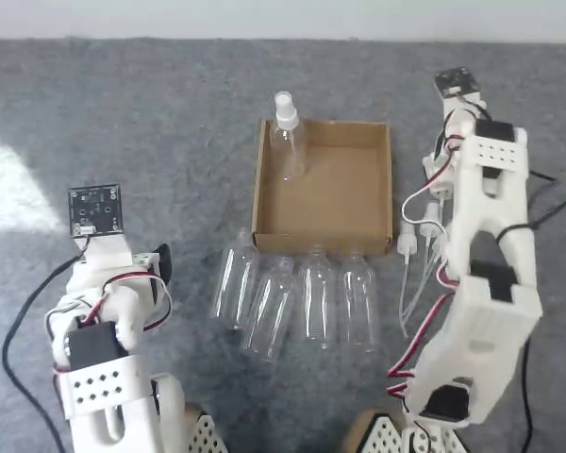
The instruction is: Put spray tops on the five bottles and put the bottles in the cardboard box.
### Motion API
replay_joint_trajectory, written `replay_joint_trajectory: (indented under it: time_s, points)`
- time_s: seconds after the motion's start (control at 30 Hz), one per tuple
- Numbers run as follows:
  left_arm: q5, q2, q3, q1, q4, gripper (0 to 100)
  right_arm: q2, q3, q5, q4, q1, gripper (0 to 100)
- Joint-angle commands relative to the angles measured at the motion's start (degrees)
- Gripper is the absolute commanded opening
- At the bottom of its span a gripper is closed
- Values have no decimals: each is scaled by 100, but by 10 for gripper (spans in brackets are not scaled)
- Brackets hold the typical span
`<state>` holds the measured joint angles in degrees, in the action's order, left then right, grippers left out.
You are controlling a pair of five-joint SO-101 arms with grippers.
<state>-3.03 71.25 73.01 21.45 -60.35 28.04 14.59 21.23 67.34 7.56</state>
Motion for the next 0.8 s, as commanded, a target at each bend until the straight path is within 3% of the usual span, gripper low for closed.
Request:
replay_joint_trajectory:
  time_s: [0.0, 0.1, 0.47, 0.77]
  points:
    - [-35, 79, -31, -18, 141, 224, 365, 624, -97, -101, -13, 347]
    - [-35, 79, -31, -18, 141, 224, 629, 677, -97, -92, -13, 325]
    - [-35, 70, -31, -18, 141, 224, 690, 1029, -105, -31, 356, 81]
    - [-35, 70, -31, -18, 141, 224, 681, 2567, -114, 1314, 541, 65]
